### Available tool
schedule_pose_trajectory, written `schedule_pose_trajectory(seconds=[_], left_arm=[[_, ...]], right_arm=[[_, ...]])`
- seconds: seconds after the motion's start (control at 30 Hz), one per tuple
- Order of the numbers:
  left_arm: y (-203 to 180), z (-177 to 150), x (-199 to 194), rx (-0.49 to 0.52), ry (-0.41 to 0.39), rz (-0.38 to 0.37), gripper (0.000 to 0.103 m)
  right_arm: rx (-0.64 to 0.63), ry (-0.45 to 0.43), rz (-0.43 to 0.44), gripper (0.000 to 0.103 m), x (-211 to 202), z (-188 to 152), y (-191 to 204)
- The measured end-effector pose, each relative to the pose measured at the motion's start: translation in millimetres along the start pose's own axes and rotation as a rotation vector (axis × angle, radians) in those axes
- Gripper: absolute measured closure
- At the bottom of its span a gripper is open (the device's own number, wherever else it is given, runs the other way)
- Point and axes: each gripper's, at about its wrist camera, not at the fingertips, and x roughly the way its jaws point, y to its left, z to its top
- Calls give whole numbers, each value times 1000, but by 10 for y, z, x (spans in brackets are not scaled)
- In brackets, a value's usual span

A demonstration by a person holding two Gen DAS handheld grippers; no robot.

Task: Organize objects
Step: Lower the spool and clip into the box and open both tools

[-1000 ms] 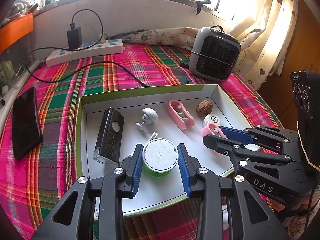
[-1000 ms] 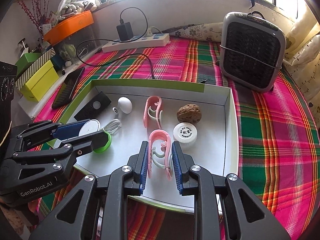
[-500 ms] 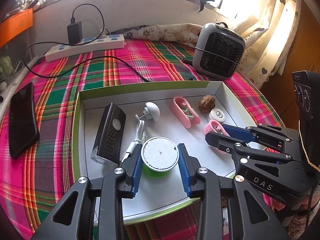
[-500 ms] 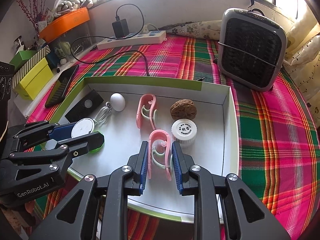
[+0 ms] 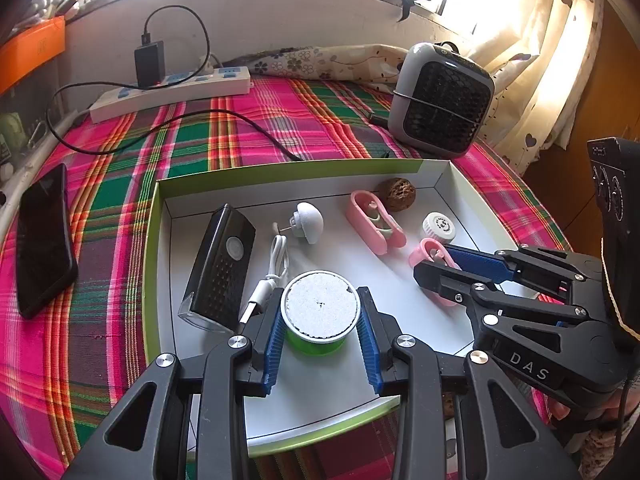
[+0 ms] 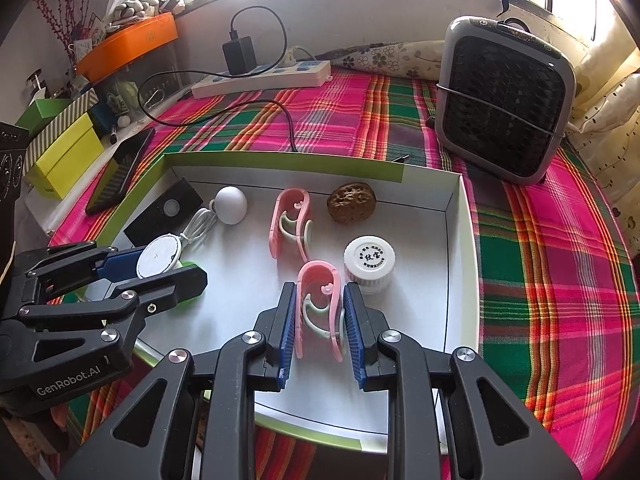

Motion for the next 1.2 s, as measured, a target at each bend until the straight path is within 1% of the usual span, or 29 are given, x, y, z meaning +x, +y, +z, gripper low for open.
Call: schedule_pose_trajectory(seconds=[0.13, 0.47, 0.6, 0.7, 0.73, 1.03, 1.2], left_arm=[[-2, -1, 0, 0, 0, 0, 71], [-1, -6, -11, 1, 0, 2, 71], [-2, -7, -14, 0, 0, 0, 70], [0, -11, -27, 0, -4, -3, 68], [-2, -15, -36, 0, -6, -5, 67], [-14, -41, -127, -3, -21, -4, 61], [0, -56, -193, -12, -29, -1, 61]], right_arm=[[2, 1, -6, 79, 3, 4, 10], [-8, -3, -6, 66, -14, -12, 52], [-8, -8, -13, 65, -30, -11, 53], [-5, -12, -21, 61, -51, -16, 45], [-4, -14, -22, 58, -59, -18, 41], [2, -31, -28, 58, -139, -24, 42], [4, -44, -36, 58, -209, -29, 46]])
